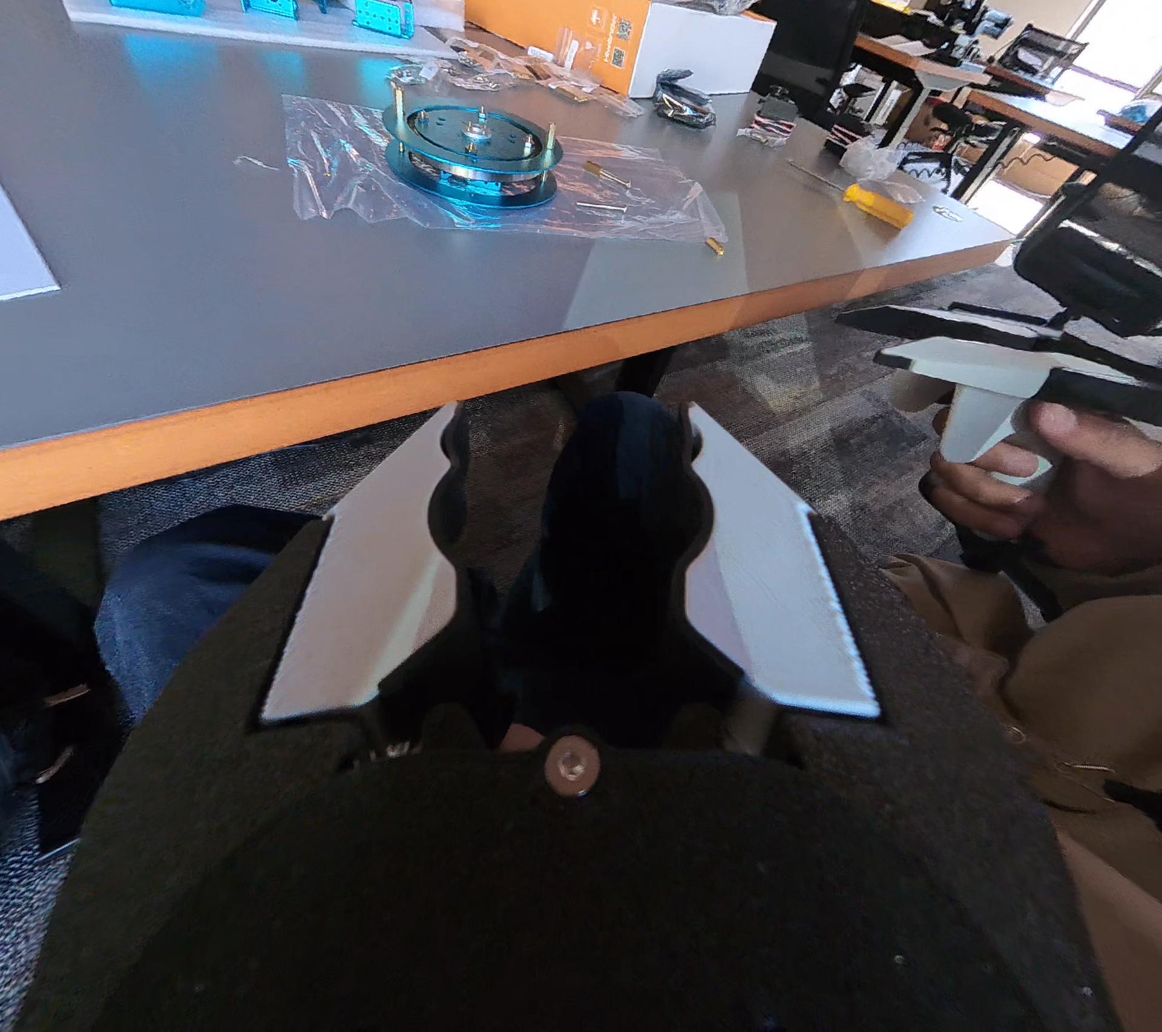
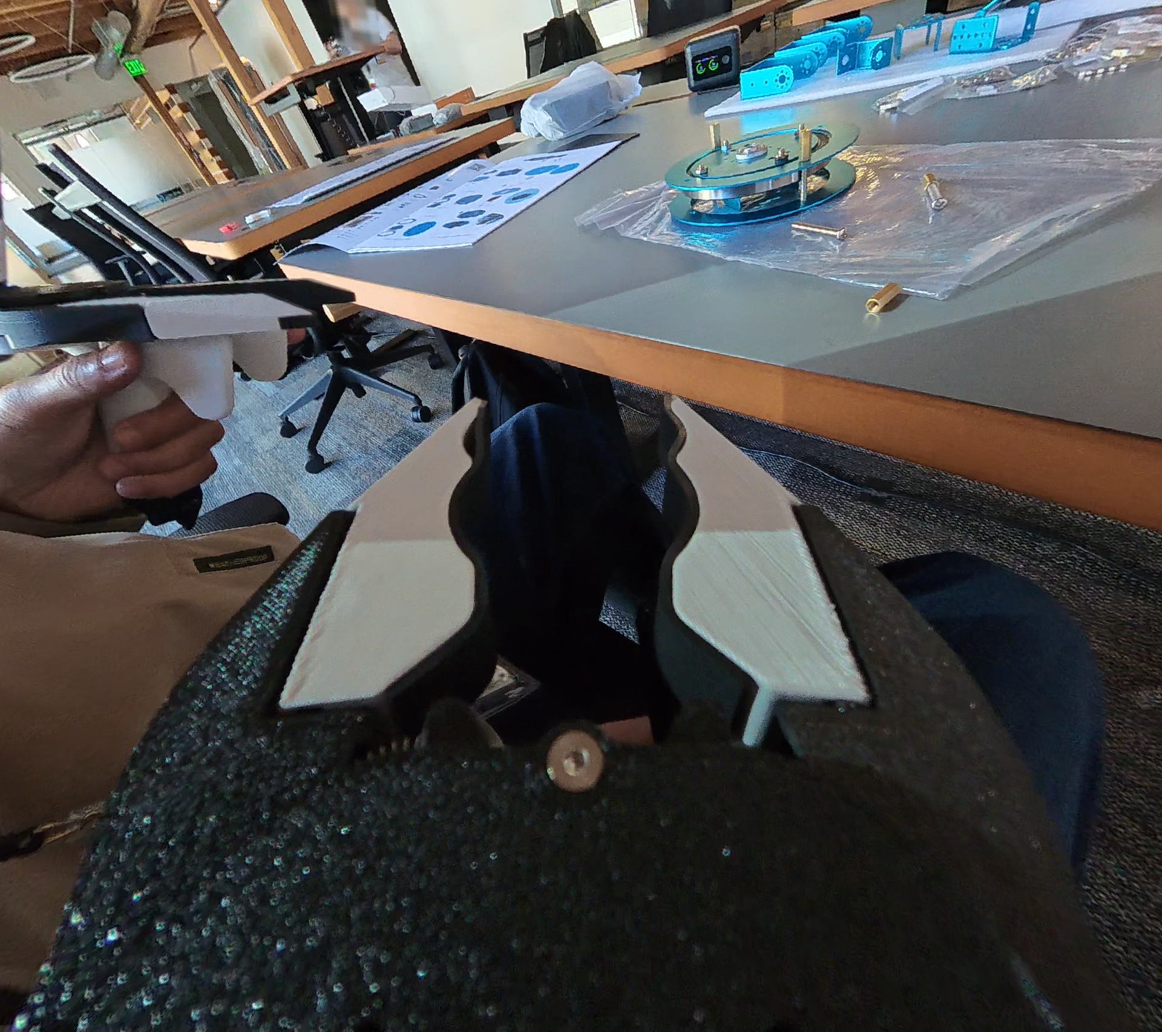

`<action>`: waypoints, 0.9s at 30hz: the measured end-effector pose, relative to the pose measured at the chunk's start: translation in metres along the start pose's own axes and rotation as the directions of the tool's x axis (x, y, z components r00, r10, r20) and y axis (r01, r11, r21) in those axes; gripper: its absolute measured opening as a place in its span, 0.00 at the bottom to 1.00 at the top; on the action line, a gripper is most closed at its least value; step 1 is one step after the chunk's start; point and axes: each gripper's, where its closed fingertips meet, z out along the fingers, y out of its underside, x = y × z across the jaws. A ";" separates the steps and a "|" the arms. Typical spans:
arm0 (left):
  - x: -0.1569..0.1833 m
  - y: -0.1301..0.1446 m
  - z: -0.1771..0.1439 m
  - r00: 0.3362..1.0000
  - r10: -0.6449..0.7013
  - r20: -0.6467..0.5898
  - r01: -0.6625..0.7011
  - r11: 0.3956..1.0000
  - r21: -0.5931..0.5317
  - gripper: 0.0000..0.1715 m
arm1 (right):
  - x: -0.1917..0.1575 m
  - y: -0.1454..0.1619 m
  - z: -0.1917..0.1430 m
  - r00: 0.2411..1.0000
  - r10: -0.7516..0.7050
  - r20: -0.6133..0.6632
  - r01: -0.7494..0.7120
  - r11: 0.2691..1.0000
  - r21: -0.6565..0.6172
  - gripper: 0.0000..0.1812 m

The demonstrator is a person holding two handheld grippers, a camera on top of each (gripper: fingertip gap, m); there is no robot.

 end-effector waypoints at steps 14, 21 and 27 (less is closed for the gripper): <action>-0.006 0.013 0.016 0.998 0.063 0.001 -0.063 0.996 -0.061 0.34 | 0.005 0.009 0.007 0.999 -0.030 0.010 0.031 0.999 -0.036 0.29; -0.018 -0.027 0.034 0.989 0.113 -0.095 -0.124 0.985 -0.117 0.32 | 0.000 -0.033 0.015 0.989 -0.025 0.147 0.052 0.982 -0.184 0.31; -0.062 -0.062 0.099 0.965 0.197 -0.172 -0.235 0.941 -0.244 0.23 | 0.059 -0.086 0.081 0.948 -0.150 0.279 0.255 0.885 -0.389 0.35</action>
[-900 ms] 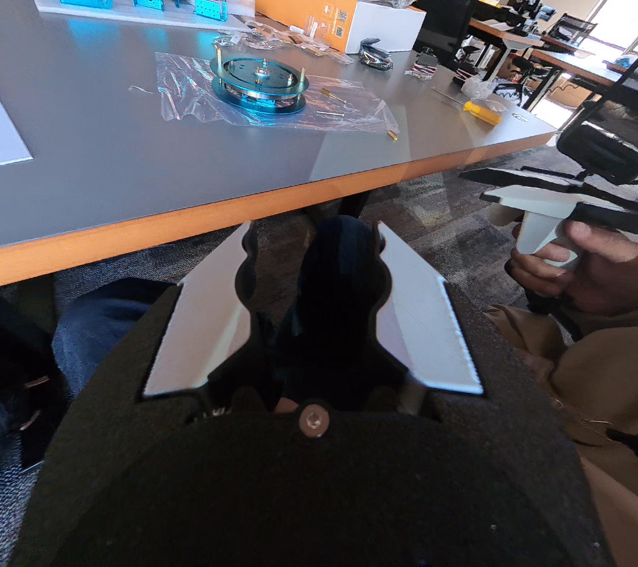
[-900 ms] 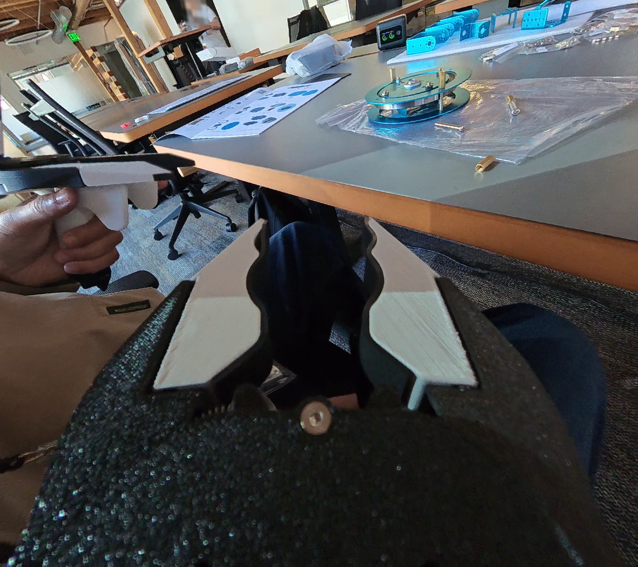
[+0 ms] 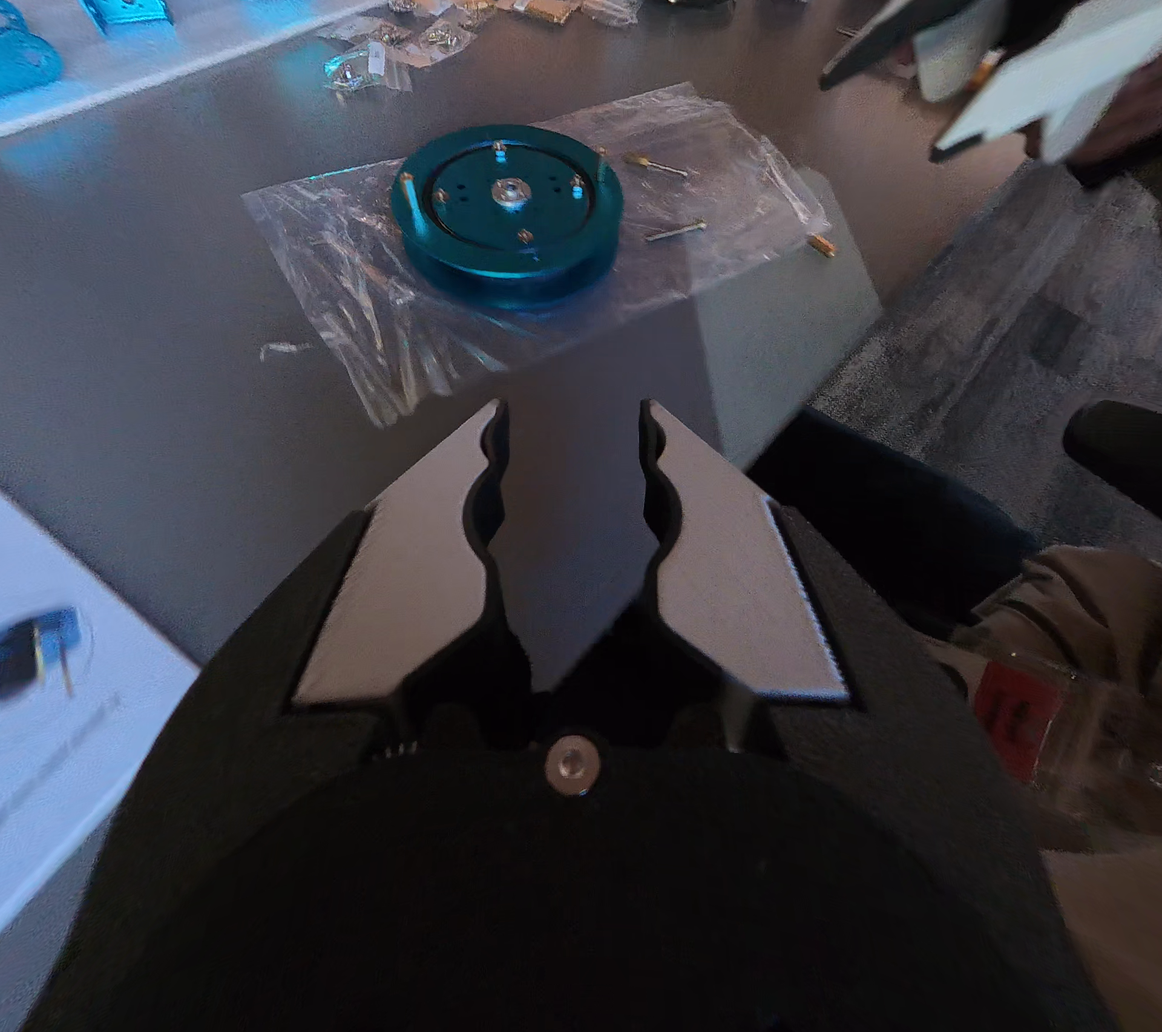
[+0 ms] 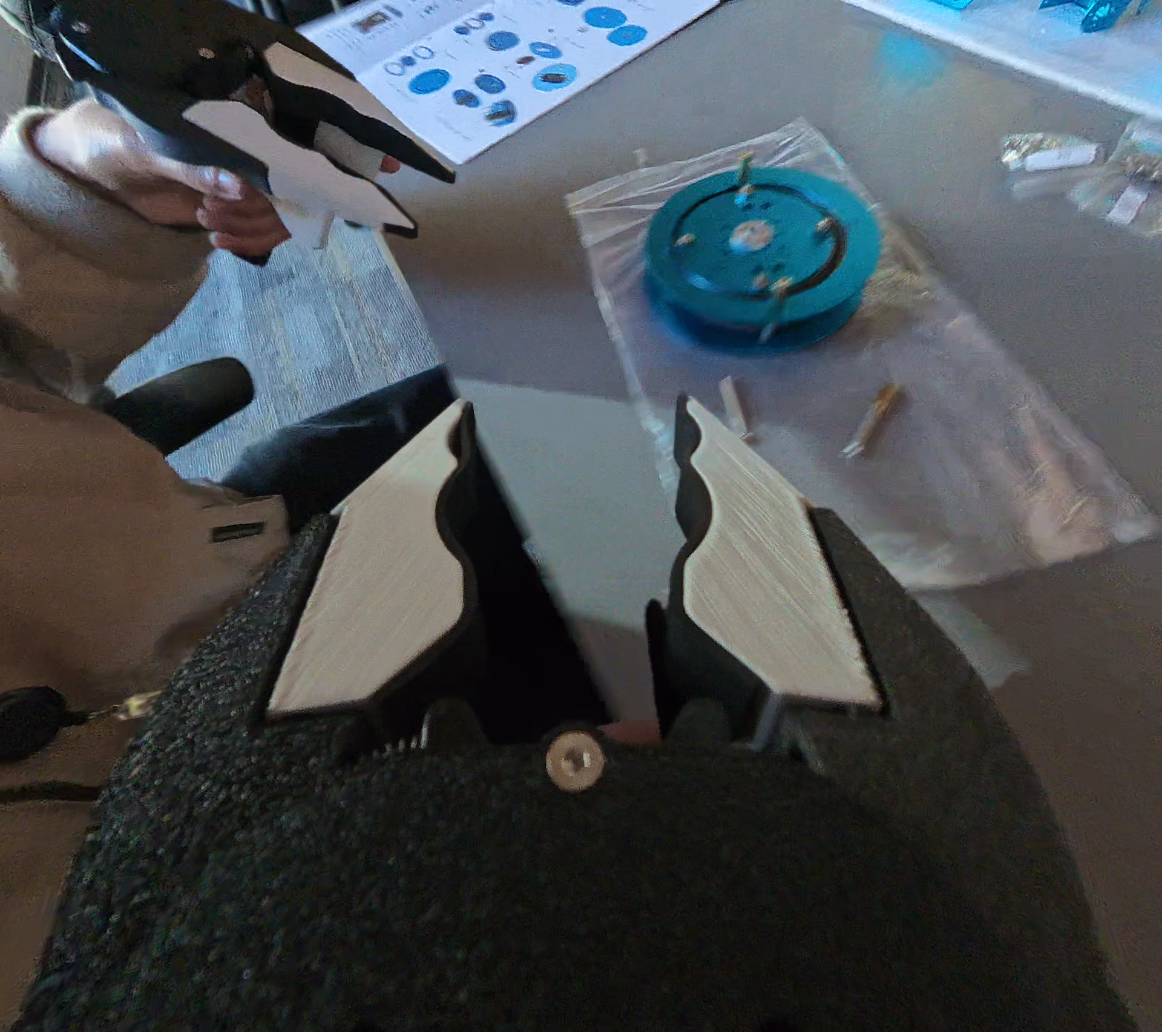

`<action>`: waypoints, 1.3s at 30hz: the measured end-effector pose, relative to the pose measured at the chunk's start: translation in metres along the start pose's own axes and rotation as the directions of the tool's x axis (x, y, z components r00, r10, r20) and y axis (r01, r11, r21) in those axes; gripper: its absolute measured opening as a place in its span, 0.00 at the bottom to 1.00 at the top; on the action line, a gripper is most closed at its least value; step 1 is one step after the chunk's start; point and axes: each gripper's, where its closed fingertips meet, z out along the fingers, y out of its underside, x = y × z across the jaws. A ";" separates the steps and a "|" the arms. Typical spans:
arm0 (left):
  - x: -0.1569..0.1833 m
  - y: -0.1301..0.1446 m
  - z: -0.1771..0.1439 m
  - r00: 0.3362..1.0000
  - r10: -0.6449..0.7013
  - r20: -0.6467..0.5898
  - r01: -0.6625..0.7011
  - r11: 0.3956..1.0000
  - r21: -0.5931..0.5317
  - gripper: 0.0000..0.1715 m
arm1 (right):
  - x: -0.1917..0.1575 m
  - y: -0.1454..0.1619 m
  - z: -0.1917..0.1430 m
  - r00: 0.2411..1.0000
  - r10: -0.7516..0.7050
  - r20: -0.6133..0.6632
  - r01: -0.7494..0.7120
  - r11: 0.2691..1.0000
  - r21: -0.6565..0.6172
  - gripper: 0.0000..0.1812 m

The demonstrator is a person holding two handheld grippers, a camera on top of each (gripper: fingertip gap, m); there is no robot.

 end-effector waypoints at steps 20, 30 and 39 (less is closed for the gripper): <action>-0.071 -0.028 0.105 0.792 -0.507 -0.340 0.426 0.858 -0.288 0.17 | 0.134 -0.019 0.131 0.776 0.418 0.472 -0.206 0.876 -0.436 0.12; -0.066 -0.030 0.119 0.705 -0.585 -0.401 0.488 0.811 -0.324 0.06 | 0.132 -0.028 0.133 0.635 0.558 0.534 -0.348 0.824 -0.448 0.03; -0.068 -0.052 0.116 0.682 -0.565 -0.464 0.488 0.824 -0.288 0.01 | 0.134 -0.041 0.121 0.632 0.498 0.593 -0.339 0.866 -0.367 0.01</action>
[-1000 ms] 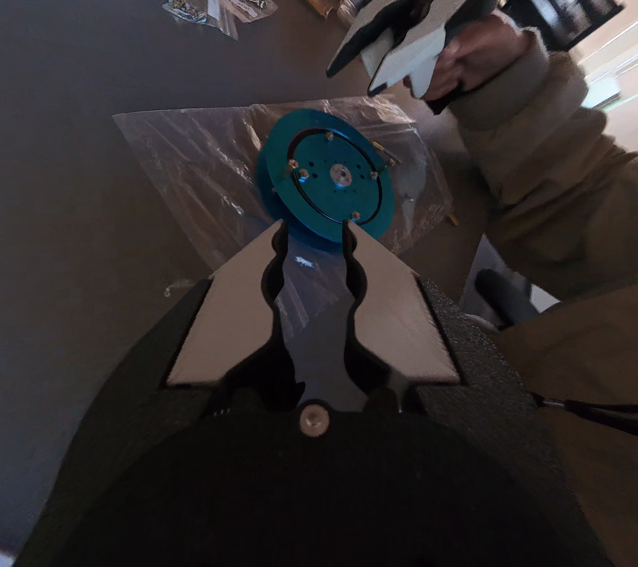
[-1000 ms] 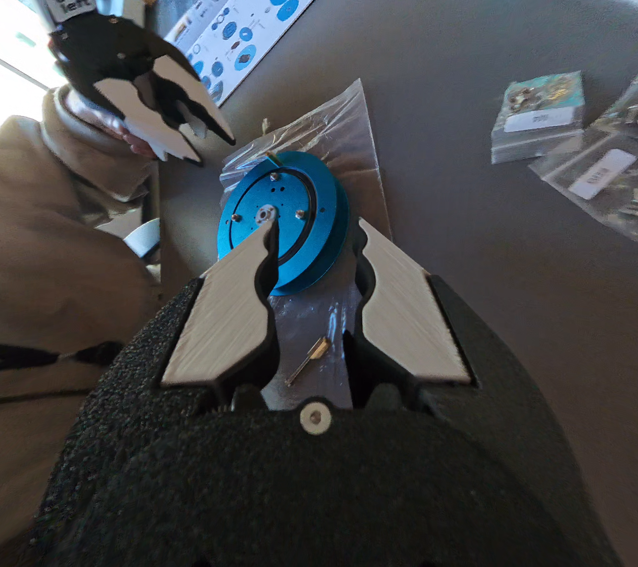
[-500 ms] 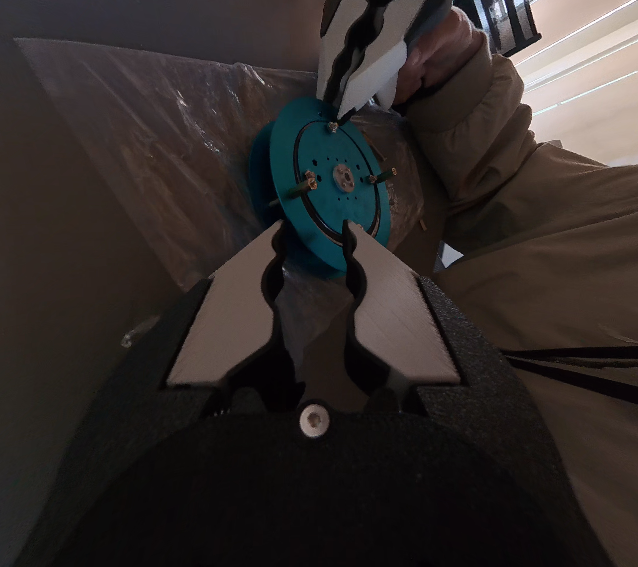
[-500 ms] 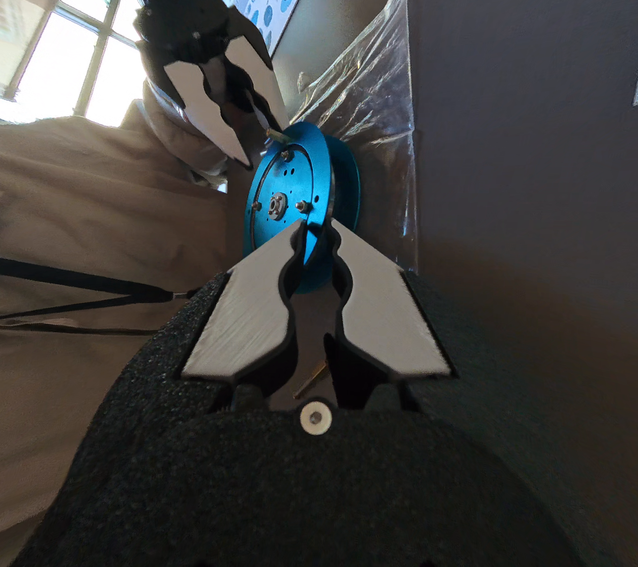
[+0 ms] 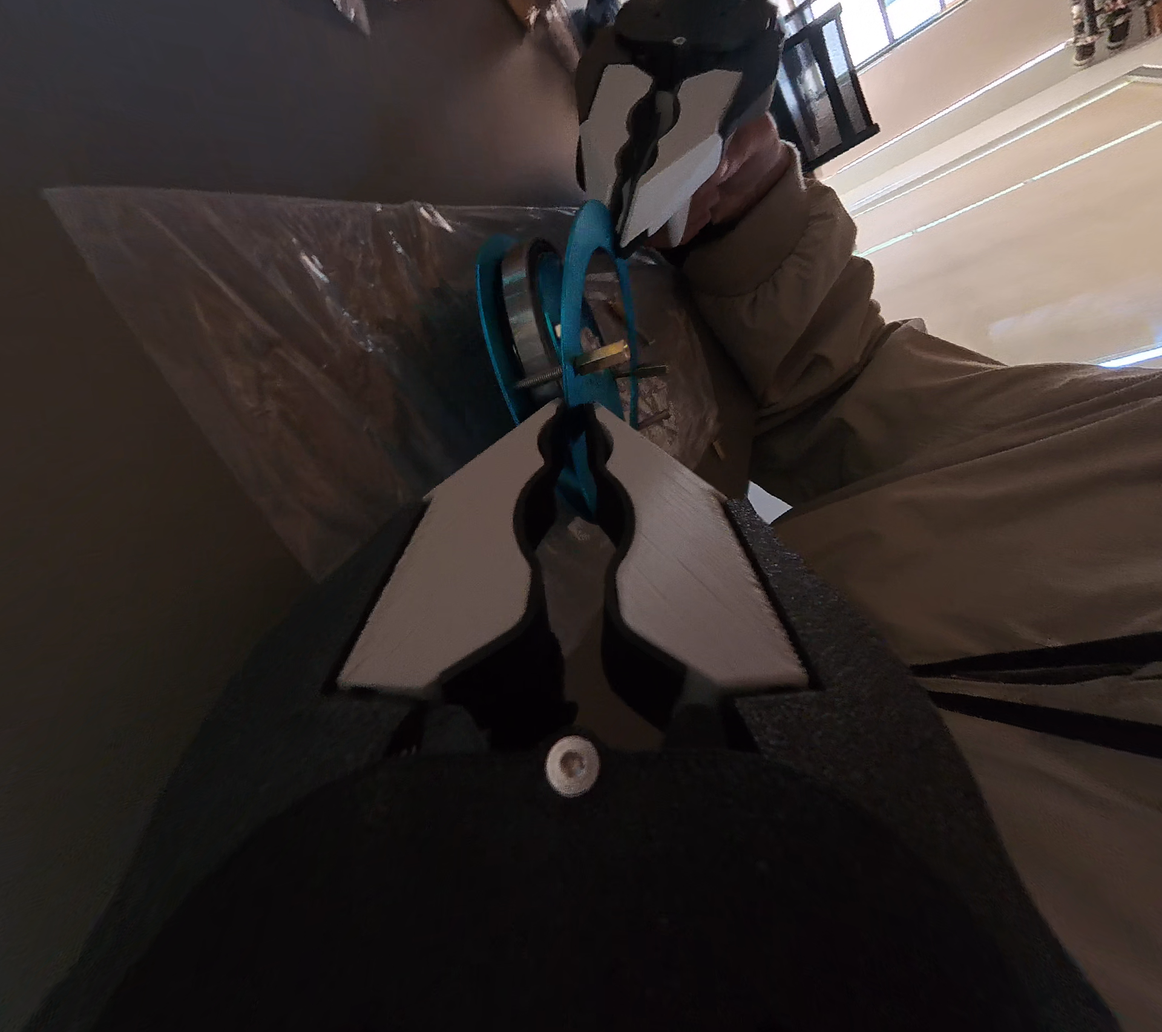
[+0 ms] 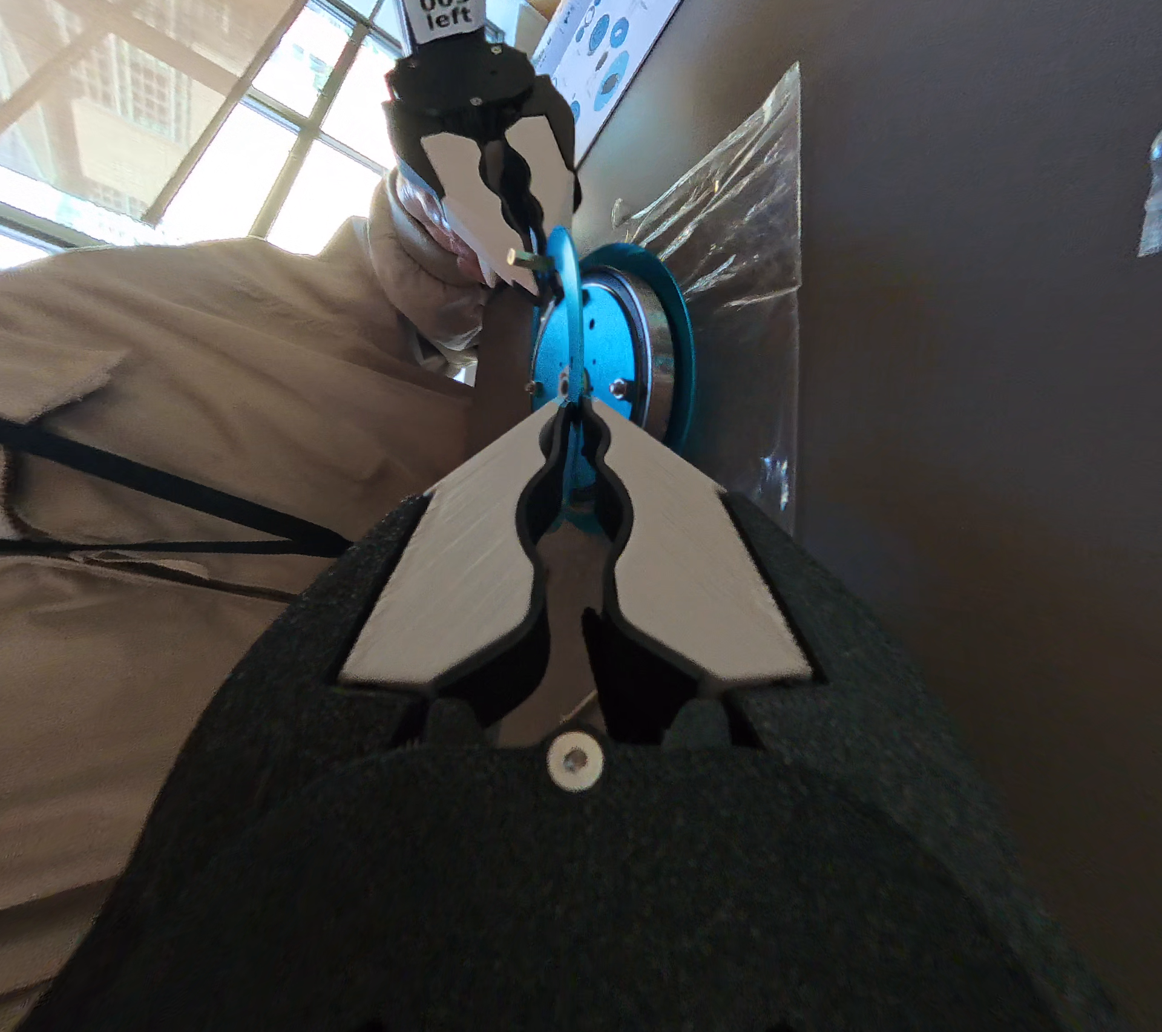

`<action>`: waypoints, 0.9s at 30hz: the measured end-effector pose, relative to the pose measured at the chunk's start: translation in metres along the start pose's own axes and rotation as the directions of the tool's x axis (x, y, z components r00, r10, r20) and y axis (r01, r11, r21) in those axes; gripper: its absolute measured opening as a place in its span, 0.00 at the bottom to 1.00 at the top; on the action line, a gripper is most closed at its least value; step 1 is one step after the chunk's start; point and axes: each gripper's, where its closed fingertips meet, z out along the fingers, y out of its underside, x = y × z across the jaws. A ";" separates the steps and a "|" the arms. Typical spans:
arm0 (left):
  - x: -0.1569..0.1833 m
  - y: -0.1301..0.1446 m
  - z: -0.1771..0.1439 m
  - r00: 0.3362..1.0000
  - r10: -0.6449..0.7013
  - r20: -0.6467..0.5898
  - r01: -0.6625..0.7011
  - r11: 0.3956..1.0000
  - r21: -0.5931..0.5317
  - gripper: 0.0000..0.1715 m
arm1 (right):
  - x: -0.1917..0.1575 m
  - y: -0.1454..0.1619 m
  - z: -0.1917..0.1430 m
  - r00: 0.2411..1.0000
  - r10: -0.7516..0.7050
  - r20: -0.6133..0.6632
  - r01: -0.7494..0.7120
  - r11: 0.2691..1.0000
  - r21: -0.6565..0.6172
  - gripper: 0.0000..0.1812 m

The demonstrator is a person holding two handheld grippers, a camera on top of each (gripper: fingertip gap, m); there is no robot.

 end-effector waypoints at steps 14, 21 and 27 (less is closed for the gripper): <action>0.045 -0.006 0.005 0.909 0.414 0.050 -0.409 0.908 -0.086 0.00 | -0.013 -0.006 -0.012 0.913 -0.399 -0.088 0.399 0.917 -0.024 0.33; 0.055 -0.007 0.011 0.876 0.474 0.090 -0.460 0.877 -0.138 0.00 | -0.025 0.009 0.016 0.877 -0.481 0.004 0.474 0.862 -0.179 0.30; 0.053 -0.018 0.016 0.904 0.388 0.179 -0.380 0.922 -0.078 0.00 | -0.022 0.003 0.008 0.830 -0.541 -0.133 0.523 0.839 -0.148 0.15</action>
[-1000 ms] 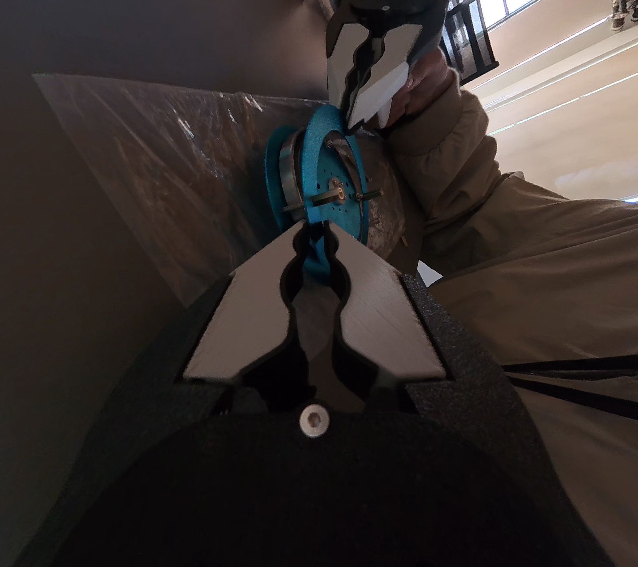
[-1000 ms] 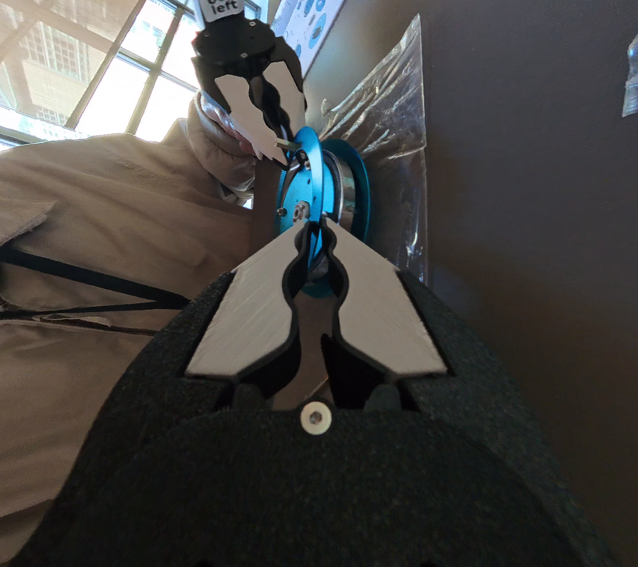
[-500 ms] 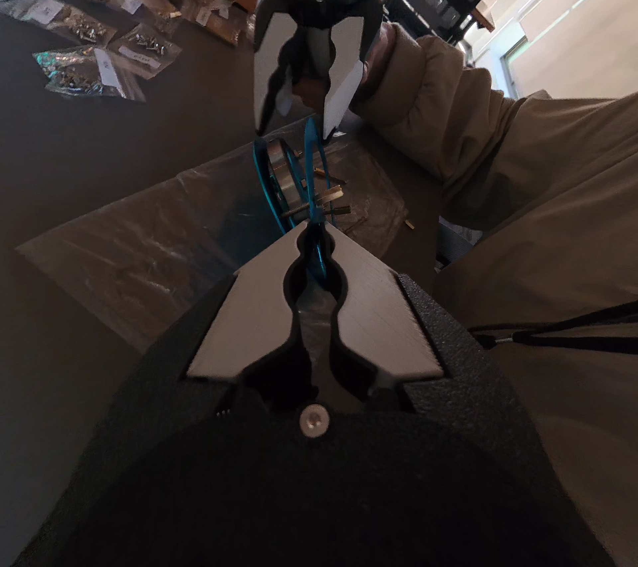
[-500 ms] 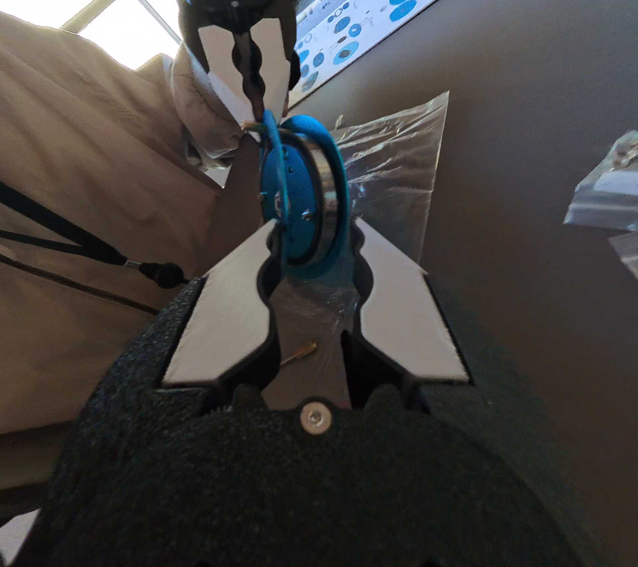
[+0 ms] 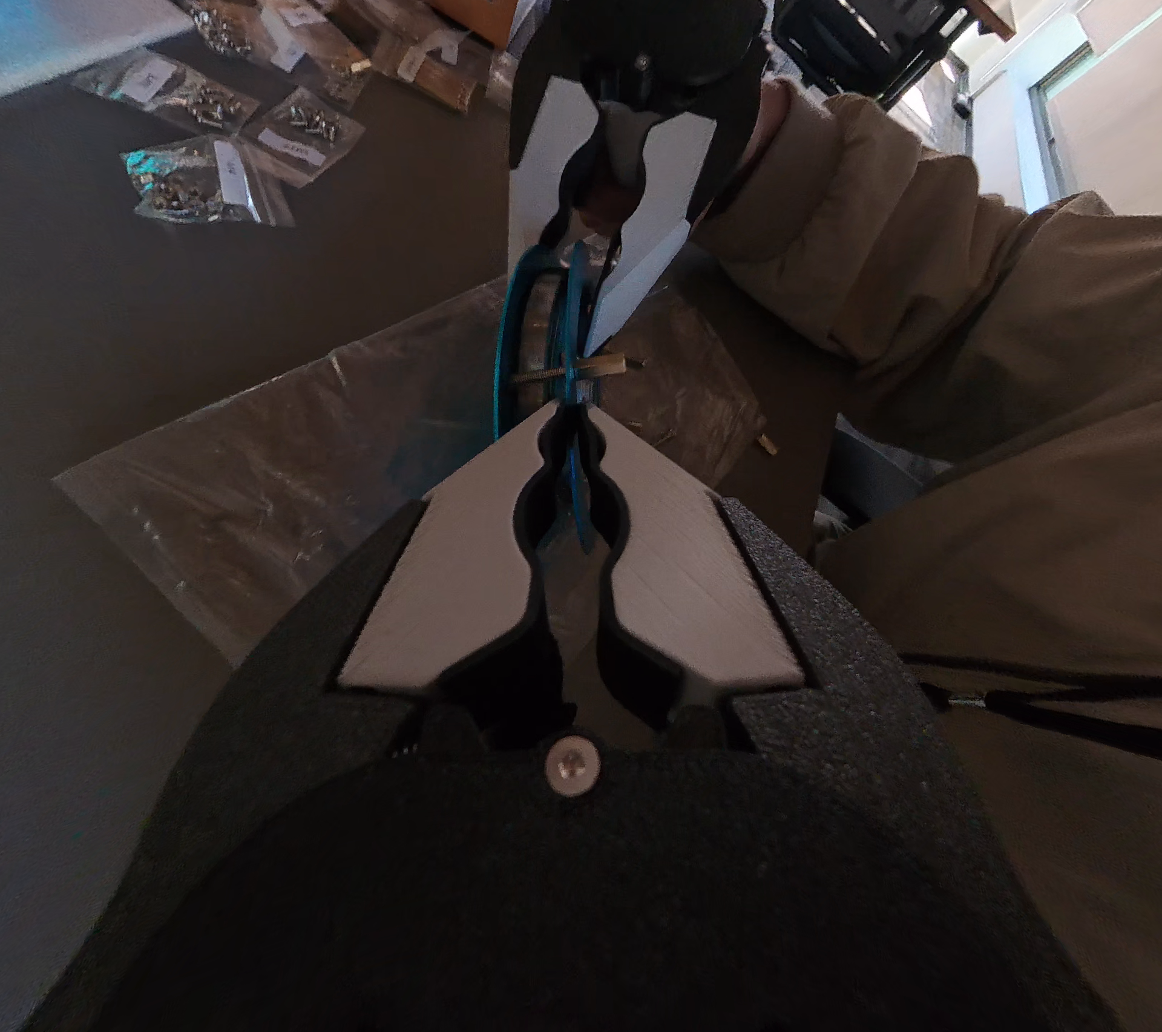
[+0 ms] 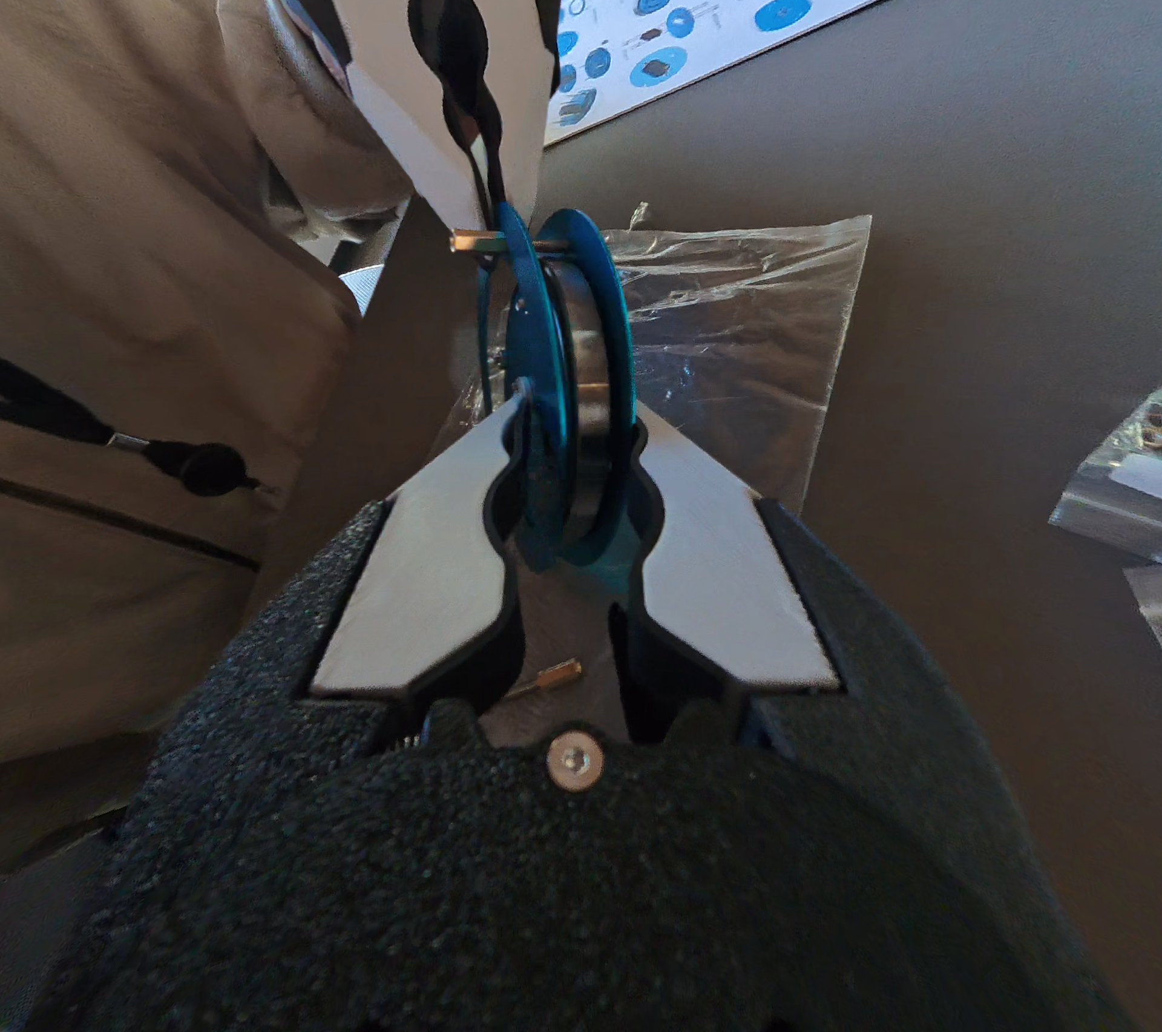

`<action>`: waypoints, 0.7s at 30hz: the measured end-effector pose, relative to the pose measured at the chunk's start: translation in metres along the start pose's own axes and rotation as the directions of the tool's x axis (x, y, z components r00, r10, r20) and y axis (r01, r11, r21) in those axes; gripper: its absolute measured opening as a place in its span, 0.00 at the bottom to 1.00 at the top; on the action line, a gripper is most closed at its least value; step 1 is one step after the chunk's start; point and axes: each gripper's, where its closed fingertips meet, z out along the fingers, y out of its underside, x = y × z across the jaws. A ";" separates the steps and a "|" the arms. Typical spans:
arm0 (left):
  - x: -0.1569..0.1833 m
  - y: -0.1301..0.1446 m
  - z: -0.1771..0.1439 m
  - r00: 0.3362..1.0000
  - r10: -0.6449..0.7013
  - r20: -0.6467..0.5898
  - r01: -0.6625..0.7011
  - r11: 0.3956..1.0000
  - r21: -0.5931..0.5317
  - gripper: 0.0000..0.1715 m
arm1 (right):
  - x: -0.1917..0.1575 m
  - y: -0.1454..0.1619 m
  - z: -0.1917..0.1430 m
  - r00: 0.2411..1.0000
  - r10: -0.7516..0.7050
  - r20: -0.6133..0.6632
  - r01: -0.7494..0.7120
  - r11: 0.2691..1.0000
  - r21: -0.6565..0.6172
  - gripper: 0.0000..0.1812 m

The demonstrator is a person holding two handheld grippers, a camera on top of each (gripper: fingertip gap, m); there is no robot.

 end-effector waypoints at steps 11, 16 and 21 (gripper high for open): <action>-0.016 0.008 0.002 0.995 0.097 0.027 -0.099 0.990 0.098 0.37 | -0.006 0.004 -0.011 0.999 0.030 0.022 -0.032 0.996 0.086 0.12; -0.009 0.021 0.025 0.990 0.089 -0.105 -0.085 0.996 0.042 0.28 | -0.006 0.003 -0.009 0.998 0.047 0.049 -0.052 0.993 0.106 0.12; 0.000 0.010 0.023 0.979 0.106 -0.175 -0.090 0.991 0.097 0.10 | -0.011 0.000 -0.009 0.997 0.040 0.069 -0.049 0.991 0.126 0.12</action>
